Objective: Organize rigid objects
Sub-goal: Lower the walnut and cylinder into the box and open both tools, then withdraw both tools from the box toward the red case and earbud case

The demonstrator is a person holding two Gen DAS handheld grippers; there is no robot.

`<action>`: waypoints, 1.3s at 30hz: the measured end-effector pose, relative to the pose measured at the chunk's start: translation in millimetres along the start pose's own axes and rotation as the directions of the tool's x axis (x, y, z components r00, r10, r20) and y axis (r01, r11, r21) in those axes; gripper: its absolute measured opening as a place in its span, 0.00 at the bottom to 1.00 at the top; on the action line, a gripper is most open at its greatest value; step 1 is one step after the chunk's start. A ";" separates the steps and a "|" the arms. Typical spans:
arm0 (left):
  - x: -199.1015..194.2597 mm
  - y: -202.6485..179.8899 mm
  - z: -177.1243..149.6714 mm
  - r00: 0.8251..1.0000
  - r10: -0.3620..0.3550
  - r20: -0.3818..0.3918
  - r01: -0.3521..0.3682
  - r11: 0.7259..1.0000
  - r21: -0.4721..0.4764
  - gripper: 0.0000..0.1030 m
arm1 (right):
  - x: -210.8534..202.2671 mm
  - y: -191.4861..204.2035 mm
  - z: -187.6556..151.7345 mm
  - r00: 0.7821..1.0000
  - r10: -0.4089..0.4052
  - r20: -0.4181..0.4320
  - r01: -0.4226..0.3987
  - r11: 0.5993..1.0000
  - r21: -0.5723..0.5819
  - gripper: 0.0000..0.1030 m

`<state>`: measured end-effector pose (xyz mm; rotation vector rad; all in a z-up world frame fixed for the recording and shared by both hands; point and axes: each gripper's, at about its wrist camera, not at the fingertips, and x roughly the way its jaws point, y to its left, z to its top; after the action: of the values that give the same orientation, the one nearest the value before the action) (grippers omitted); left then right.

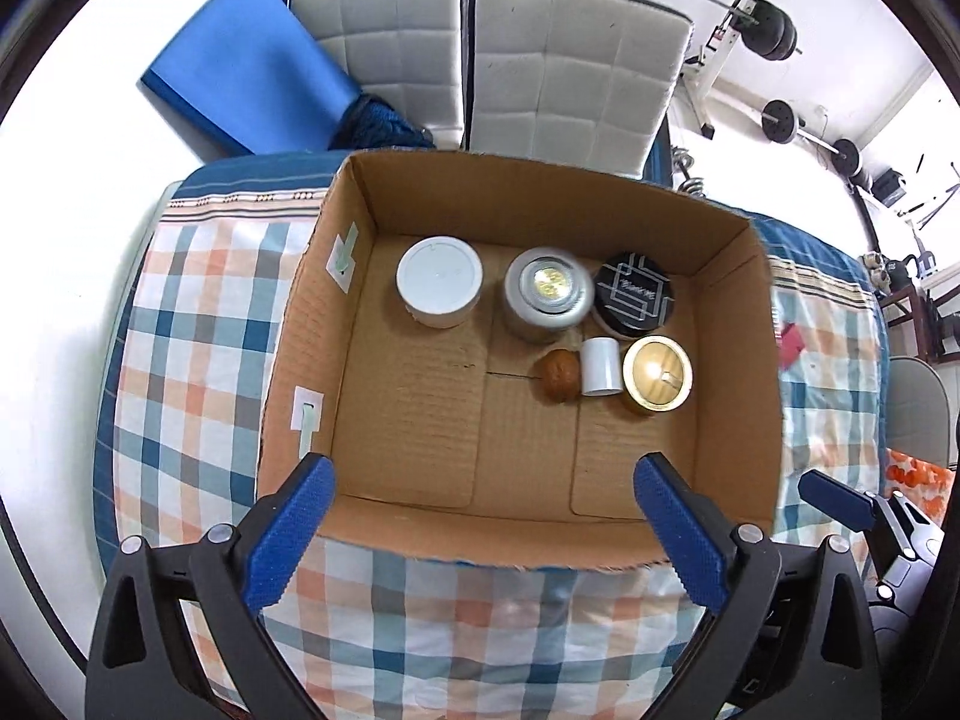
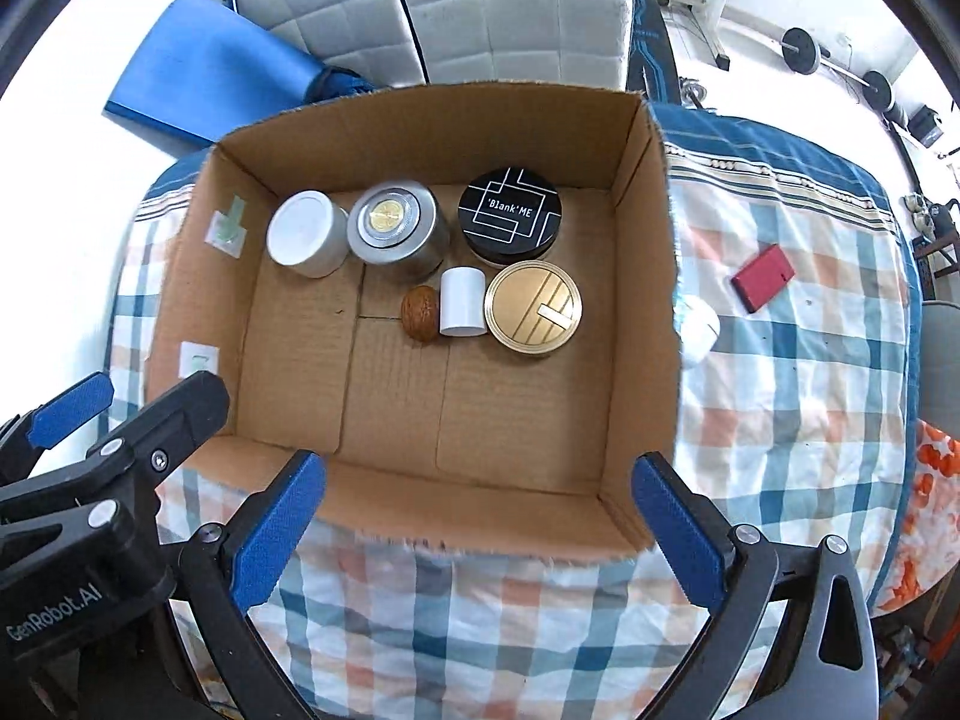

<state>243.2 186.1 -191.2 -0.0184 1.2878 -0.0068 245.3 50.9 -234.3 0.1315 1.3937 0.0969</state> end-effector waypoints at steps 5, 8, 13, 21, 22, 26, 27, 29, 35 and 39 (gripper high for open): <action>-9.8 -17.1 -5.9 1.000 -0.001 0.009 0.001 1.000 -0.003 0.99 | -17.3 -20.1 -8.2 1.000 0.013 0.028 -0.013 0.999 0.029 1.00; -12.1 -38.4 -2.6 1.000 -0.007 0.027 0.007 1.000 0.007 0.99 | -25.2 -44.5 -9.9 0.999 0.011 0.039 -0.014 0.997 0.072 1.00; -0.5 -78.2 10.3 0.999 -0.043 0.016 0.042 0.999 0.028 0.99 | -25.4 -101.2 -5.4 0.999 -0.014 0.039 0.007 0.984 0.175 1.00; 46.5 -123.9 36.2 0.999 -0.019 -0.042 0.022 0.998 0.050 0.99 | 12.1 -176.7 14.4 1.000 0.016 -0.010 -0.012 0.948 0.319 0.86; 51.8 -125.7 38.2 0.999 -0.014 -0.048 0.016 0.998 0.053 0.99 | 22.1 -183.5 19.4 0.999 0.023 -0.026 -0.013 0.943 0.334 0.83; 82.7 -130.6 48.2 0.996 0.017 -0.091 -0.012 0.999 0.049 0.99 | 54.2 -199.0 37.1 0.997 0.053 -0.054 -0.029 0.926 0.376 0.73; 88.1 -130.7 49.8 0.995 0.027 -0.096 -0.022 0.999 0.050 0.99 | 62.1 -200.9 41.0 0.997 0.058 -0.060 -0.030 0.923 0.383 0.73; 98.9 -130.2 52.5 0.994 0.041 -0.105 -0.036 0.998 0.049 0.99 | 80.1 -204.4 50.2 0.995 0.059 -0.075 -0.025 0.917 0.399 0.70; 126.5 -124.5 58.0 0.988 0.056 -0.145 -0.051 0.998 0.040 0.99 | 128.2 -205.0 64.7 0.988 0.067 -0.139 -0.003 0.909 0.417 0.65; 137.9 -117.6 59.2 0.985 0.058 -0.164 -0.054 0.998 0.029 0.99 | 150.0 -203.0 64.5 0.981 0.090 -0.170 -0.009 0.905 0.425 0.60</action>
<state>339.2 67.0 -305.0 0.0402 1.4534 0.0248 333.0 -130.2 -399.8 0.5328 1.5830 -0.1586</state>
